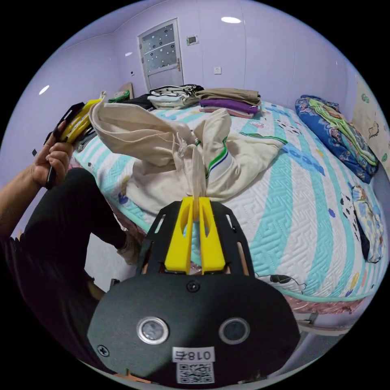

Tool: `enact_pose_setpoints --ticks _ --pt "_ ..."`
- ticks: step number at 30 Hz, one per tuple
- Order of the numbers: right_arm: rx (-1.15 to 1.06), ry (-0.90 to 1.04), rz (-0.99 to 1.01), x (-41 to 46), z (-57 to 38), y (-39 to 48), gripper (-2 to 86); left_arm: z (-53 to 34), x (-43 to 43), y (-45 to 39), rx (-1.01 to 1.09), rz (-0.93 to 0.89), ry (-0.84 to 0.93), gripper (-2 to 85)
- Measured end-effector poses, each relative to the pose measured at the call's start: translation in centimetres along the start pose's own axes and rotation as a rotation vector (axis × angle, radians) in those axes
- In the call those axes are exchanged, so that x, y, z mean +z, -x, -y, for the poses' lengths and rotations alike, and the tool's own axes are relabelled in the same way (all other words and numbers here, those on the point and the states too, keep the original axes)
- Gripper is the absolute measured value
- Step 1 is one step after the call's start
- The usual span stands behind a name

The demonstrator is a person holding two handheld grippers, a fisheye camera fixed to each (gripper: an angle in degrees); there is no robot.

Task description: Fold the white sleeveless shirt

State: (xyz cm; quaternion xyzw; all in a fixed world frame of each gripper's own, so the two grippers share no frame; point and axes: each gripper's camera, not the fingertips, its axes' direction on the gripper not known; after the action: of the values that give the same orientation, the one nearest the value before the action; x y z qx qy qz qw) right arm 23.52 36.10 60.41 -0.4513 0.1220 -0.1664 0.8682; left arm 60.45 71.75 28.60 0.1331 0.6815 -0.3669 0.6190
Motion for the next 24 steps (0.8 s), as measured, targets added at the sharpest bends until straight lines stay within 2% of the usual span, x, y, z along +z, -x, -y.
enact_pose_setpoints --ticks 6,9,12,14,16,20,24 --pt "-0.098 -0.149 -0.072 -3.6 -0.7 3.3 0.3 -2.9 -12.7 -3.3 0.139 0.033 -0.253 -0.8" --pt "-0.164 -0.181 -0.044 -5.9 -0.7 5.8 0.8 -5.2 -17.6 -4.6 0.198 0.112 -0.254 -0.8" --pt "-0.217 -0.077 0.035 -6.0 0.1 8.2 2.6 -7.9 -21.7 -3.8 0.185 0.134 -0.295 -0.9" --pt "-0.159 0.136 0.093 -3.4 1.4 8.9 6.2 -9.4 -23.6 -2.2 0.137 0.152 -0.315 -0.9" --pt "-0.134 0.223 0.121 -2.2 2.5 9.2 8.5 -11.1 -25.1 0.1 0.065 0.156 -0.328 -1.0" --pt "0.017 0.176 0.189 -3.4 4.7 8.4 10.7 -13.1 -26.8 3.2 -0.021 0.141 -0.338 -1.1" --pt "0.053 0.174 0.163 -3.6 6.4 9.0 11.4 -14.2 -28.8 5.3 -0.059 0.072 -0.365 -1.1"
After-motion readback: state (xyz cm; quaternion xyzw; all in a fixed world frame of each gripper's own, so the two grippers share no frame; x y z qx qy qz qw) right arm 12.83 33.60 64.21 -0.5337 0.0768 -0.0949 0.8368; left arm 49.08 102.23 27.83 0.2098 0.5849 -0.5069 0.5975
